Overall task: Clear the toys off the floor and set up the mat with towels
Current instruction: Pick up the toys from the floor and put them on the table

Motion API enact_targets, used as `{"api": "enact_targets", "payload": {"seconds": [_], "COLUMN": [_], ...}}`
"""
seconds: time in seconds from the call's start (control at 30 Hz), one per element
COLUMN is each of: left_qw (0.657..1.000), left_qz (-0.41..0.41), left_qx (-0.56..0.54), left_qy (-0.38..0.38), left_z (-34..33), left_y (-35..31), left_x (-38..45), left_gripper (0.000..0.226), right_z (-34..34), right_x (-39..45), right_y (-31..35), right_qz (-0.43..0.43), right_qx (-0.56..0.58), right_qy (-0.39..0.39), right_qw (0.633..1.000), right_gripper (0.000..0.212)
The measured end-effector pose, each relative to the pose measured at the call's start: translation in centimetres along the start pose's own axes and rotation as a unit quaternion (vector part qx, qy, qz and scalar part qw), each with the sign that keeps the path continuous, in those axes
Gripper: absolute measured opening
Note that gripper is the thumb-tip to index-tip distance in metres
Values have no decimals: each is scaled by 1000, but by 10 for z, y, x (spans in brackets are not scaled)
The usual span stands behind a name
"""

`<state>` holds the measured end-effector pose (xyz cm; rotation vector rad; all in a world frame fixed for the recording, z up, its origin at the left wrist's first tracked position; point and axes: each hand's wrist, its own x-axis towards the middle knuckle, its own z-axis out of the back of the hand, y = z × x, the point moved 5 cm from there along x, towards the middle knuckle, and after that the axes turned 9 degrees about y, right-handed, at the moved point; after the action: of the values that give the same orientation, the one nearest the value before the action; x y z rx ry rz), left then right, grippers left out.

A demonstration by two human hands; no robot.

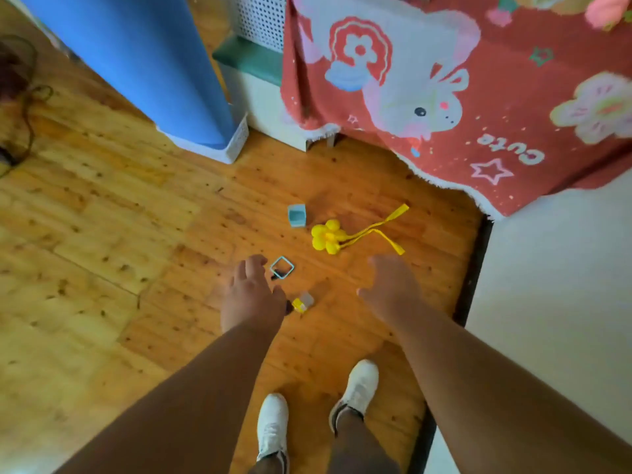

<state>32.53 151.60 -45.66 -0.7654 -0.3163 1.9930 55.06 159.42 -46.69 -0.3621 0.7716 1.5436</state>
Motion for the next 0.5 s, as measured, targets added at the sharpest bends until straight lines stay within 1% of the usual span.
{"api": "enact_targets", "payload": {"seconds": [0.03, 0.1, 0.23, 0.3, 0.37, 0.5], "left_qw": [1000, 998, 992, 990, 988, 979], "left_qz": [-5, 2, 32, 56, 67, 64], "left_qx": [12, 58, 105, 108, 113, 152], "left_qy": [-1, 19, 60, 69, 87, 119], "left_z": [-1, -22, -92, -136, -184, -286], "left_y": [13, 60, 139, 175, 208, 264], "left_x": [3, 13, 42, 63, 85, 132], "left_gripper": [49, 50, 51, 51, 52, 55], "right_z": [-14, -72, -182, -232, -275, -353], "right_x": [7, 29, 82, 116, 152, 230], "right_y": [9, 33, 63, 66, 63, 44], "right_qz": [7, 16, 66, 94, 111, 160], "right_qx": [7, 14, -6, -45, -91, -183], "right_qy": [4, 31, 77, 83, 83, 68], "right_qw": [1000, 999, 995, 991, 986, 968], "right_gripper": [59, 57, 48, 42, 42, 40]}}
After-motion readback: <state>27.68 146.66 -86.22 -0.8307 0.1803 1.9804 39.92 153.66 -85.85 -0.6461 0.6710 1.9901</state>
